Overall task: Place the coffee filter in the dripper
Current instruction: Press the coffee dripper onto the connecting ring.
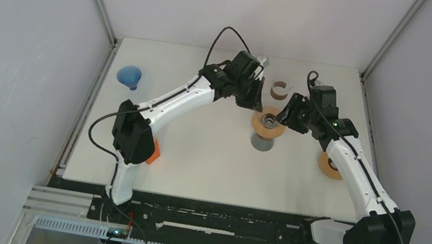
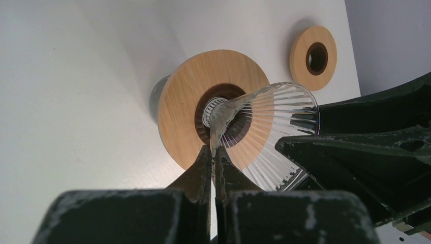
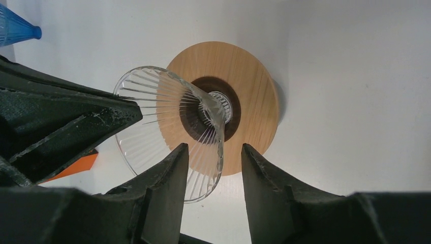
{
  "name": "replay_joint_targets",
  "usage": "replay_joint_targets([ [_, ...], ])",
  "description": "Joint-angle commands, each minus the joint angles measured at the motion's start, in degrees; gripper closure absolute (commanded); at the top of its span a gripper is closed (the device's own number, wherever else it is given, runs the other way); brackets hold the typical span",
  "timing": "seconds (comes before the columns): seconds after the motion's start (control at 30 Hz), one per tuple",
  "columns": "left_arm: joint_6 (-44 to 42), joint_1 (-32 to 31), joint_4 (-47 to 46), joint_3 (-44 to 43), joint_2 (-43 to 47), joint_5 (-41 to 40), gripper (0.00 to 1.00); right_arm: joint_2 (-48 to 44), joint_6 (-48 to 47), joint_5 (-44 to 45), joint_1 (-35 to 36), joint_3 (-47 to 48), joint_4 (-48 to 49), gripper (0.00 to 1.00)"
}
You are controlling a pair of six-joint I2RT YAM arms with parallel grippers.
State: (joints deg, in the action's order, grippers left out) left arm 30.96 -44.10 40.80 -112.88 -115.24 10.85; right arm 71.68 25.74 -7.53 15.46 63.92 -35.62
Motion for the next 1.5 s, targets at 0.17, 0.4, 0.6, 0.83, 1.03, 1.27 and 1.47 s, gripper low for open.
replay_joint_targets([
  [0.17, -1.68, -0.23, 1.13, -3.81, -0.55, 0.91, 1.00, 3.51, -1.65, -0.37, -0.43, 2.58, 2.67, 0.57],
  [0.4, -2.75, -0.20, 4.97, -7.30, -2.52, 1.26, 1.00, 6.46, -2.68, -2.43, -0.78, 5.44, 0.88, 0.61],
  [0.6, -3.62, -0.20, 7.37, -7.55, -2.42, 1.76, 1.00, 7.95, -3.01, -3.78, -0.78, 7.18, -0.62, 0.66],
  [0.83, -3.66, -0.20, 8.42, -7.79, -2.17, 2.76, 1.00, 10.84, -3.58, -7.03, -0.32, 10.40, -5.48, 0.92],
  [1.03, -3.97, -0.20, 9.94, -7.01, -0.50, 3.90, 1.00, 12.05, -3.88, -8.57, 1.28, 13.26, -12.14, 1.00],
  [1.27, -4.46, -0.20, 10.11, -5.14, -0.77, 3.73, 1.00, 13.44, -5.05, -5.75, 2.27, 13.52, -13.99, 1.00],
  [1.47, -5.15, -0.29, 10.11, -2.87, -0.43, 2.21, 1.00, 14.09, -5.76, -2.91, 3.27, 11.58, -13.37, 1.00],
])
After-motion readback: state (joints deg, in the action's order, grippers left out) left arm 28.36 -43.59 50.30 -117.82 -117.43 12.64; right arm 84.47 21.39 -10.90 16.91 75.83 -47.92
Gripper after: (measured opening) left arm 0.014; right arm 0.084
